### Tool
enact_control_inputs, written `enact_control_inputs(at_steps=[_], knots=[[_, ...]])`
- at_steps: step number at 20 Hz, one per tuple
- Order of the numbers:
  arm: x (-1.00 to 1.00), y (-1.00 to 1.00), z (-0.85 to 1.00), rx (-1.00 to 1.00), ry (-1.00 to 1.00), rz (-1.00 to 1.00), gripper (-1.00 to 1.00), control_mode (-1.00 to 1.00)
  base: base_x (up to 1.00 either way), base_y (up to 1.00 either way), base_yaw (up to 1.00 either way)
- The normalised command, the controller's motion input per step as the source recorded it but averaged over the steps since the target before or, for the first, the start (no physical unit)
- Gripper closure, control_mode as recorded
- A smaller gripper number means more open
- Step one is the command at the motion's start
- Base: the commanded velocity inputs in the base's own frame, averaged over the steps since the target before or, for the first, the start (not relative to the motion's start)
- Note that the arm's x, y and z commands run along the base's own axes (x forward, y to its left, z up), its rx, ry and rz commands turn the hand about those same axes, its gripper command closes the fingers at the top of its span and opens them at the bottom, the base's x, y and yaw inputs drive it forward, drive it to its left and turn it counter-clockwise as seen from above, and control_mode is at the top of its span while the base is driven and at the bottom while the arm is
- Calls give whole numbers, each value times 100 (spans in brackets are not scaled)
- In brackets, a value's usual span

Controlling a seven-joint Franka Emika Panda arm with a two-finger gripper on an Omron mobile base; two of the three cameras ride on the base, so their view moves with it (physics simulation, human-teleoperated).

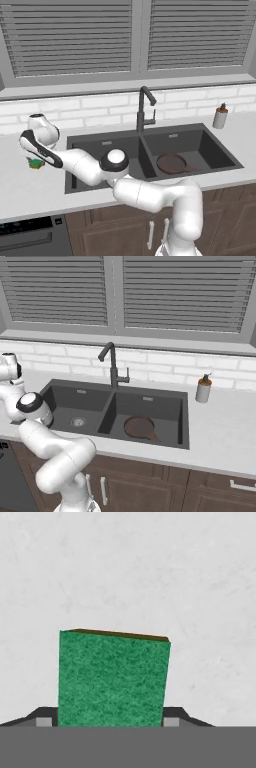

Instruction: Pick the pan and sponge and place them into the sink. Then turn on the water.

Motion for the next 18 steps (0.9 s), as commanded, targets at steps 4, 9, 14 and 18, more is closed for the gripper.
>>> enact_control_inputs(at_steps=[4,9,14,18], knots=[[-69,-35,-92,-2,-1,0,100,-100,0,0,0],[-56,-71,-28,0,-6,0,100,-100,0,0,0],[-52,-86,-21,0,-13,0,100,-100,0,0,0],[-41,-93,-18,0,-23,0,100,-100,0,0,0]])
